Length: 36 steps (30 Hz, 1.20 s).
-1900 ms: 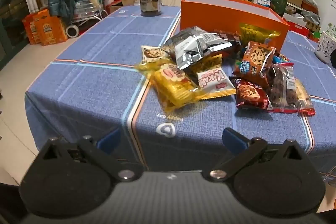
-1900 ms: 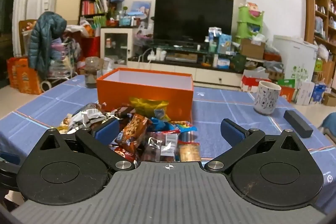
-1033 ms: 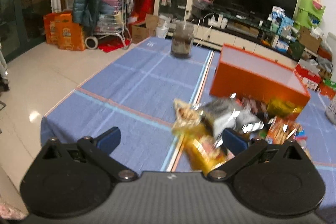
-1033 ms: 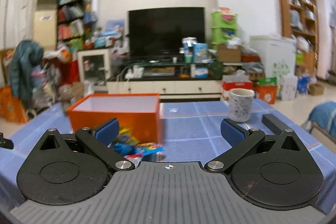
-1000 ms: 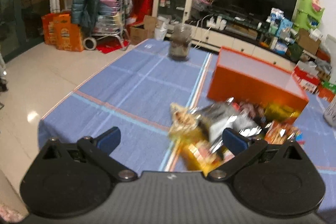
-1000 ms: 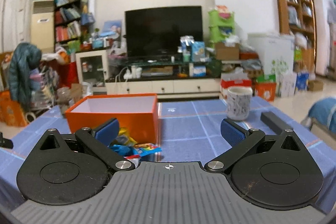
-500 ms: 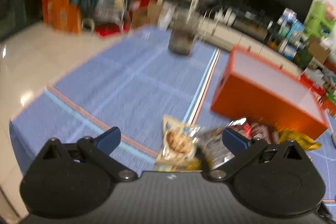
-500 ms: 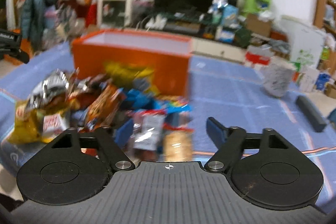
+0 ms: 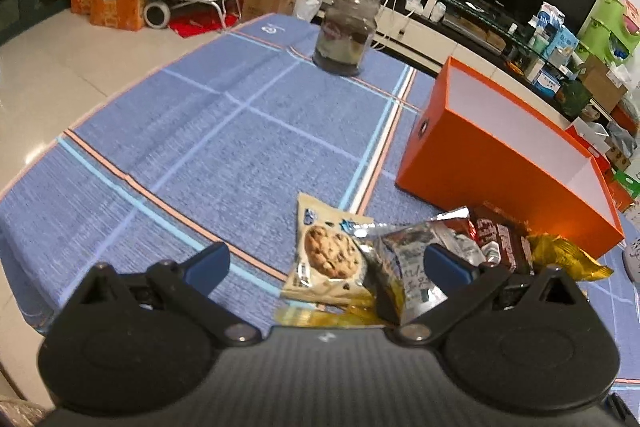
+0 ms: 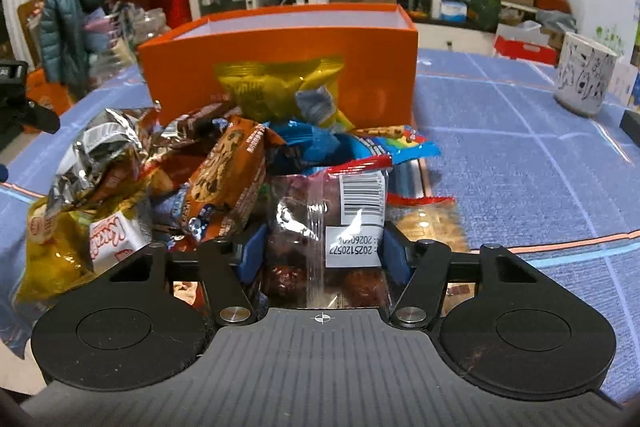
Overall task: Organize snacks
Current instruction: 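Grasp the clear bag of dates with the right tool while the left tool grasps the yellow wafer bag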
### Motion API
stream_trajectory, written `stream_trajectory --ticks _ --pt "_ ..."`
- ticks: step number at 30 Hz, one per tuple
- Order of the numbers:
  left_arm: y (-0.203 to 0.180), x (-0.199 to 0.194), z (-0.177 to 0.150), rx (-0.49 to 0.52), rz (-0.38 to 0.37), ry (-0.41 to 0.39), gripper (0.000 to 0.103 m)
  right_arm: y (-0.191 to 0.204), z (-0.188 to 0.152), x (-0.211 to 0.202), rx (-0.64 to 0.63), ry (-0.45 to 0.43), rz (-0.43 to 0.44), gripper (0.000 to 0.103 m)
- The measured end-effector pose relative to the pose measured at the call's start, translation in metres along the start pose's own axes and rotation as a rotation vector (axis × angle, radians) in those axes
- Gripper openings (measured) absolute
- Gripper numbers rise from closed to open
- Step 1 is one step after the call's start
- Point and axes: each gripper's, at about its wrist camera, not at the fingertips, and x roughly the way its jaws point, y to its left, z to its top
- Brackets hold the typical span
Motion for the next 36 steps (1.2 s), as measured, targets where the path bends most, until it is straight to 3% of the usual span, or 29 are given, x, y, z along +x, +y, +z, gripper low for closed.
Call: stream_trajectory --ticks 7,11,18,24,30,36 --pt "-0.020 0.009 -0.011 0.016 0.007 0.028 0.102 -0.003 0.005 0.003 0.038 0.020 0.002 0.047" --pt "-0.036 0.009 -0.014 0.028 0.006 -0.003 0.102 -0.002 0.005 0.004 0.045 0.026 -0.005 0.047" --pt "-0.038 -0.002 -0.006 -0.109 -0.033 -0.046 0.103 -0.005 0.003 0.005 0.060 0.030 0.003 0.052" --pt "-0.029 -0.002 0.012 -0.038 -0.078 -0.019 0.102 -0.007 0.002 0.007 0.066 0.043 0.010 0.053" --pt "0.002 -0.016 -0.005 -0.096 -0.056 0.013 0.102 -0.009 0.002 0.008 0.065 0.046 0.015 0.055" --pt "0.002 -0.032 -0.059 -0.013 0.066 -0.014 0.102 -0.008 0.001 0.009 0.061 0.048 0.014 0.056"
